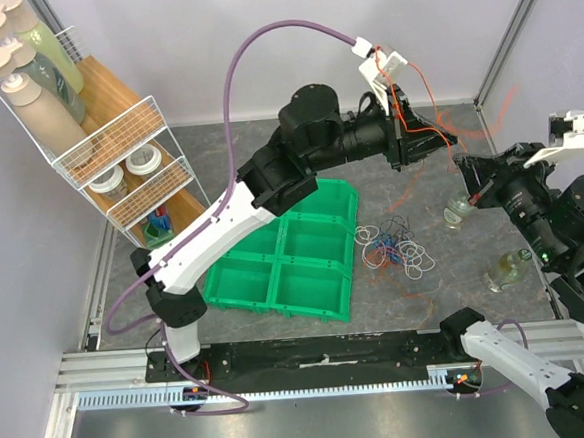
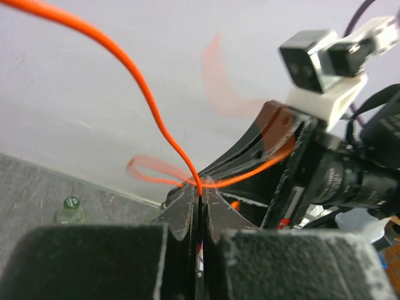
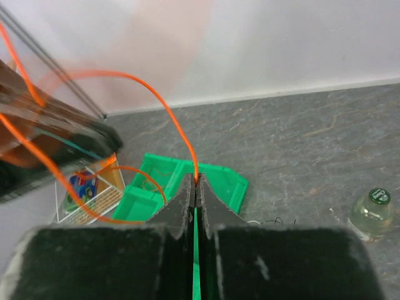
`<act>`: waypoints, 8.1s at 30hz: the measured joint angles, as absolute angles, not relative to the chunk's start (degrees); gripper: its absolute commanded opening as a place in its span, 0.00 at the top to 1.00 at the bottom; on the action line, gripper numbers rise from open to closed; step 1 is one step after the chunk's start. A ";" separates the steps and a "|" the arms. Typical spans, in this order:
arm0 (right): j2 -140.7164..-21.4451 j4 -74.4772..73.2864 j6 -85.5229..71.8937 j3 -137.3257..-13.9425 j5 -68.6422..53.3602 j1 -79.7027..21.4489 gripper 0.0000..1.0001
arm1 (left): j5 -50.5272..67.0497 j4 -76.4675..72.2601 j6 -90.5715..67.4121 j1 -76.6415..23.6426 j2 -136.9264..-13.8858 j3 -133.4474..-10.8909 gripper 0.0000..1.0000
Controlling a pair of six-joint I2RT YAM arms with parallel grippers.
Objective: Untangle the cables
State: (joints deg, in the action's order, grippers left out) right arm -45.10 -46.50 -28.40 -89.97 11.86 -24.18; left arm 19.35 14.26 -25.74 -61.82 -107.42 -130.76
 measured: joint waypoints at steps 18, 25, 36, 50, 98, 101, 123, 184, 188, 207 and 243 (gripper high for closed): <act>-52.69 -38.94 -31.24 -77.30 -5.48 -24.53 1.00 | 11.73 19.66 -26.89 -55.79 -91.83 -104.60 0.98; -53.06 -37.80 -37.85 -78.37 2.98 -24.53 1.00 | 13.34 19.59 -30.57 -52.71 -82.19 -90.50 0.98; -60.55 -34.39 -44.56 -98.63 6.24 -24.53 1.00 | 9.10 27.33 -27.88 -48.10 -78.43 -75.09 0.98; -68.93 -33.21 -39.13 -99.20 15.62 -24.53 1.00 | 21.80 25.47 -15.57 -49.28 -66.81 -61.21 0.98; -55.99 -25.67 -41.60 -65.41 -26.06 -25.39 0.68 | 20.51 7.46 -44.97 -46.04 -77.38 -75.79 0.98; -55.55 -27.14 -40.99 -65.47 -23.07 -25.41 0.45 | 16.29 10.57 -44.38 -46.04 -77.38 -75.94 0.98; -57.76 -47.29 -31.18 -72.88 -3.60 -25.39 0.36 | -22.96 20.14 -22.68 -37.41 -96.92 -85.03 0.98; -61.65 -48.49 -25.52 -74.11 0.67 -25.39 0.36 | -5.74 44.91 -31.07 -28.08 -102.17 -90.11 0.40; -61.69 -48.18 -25.50 -74.00 -0.36 -25.39 0.36 | -6.13 45.39 -27.79 -28.21 -104.05 -90.04 0.48; -61.47 -47.64 -25.50 -73.84 -0.60 -25.39 0.36 | -13.85 40.66 -18.48 -28.18 -111.77 -90.45 0.98; -69.63 -50.85 -28.05 -65.12 3.75 -20.88 0.40 | -3.86 40.71 -20.69 -29.95 -101.25 -94.24 0.30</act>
State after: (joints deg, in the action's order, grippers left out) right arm -69.63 -50.85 -28.05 -65.12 3.75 -20.88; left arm -3.86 40.71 -20.69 -29.95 -101.25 -94.24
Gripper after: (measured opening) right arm 0.629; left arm 0.728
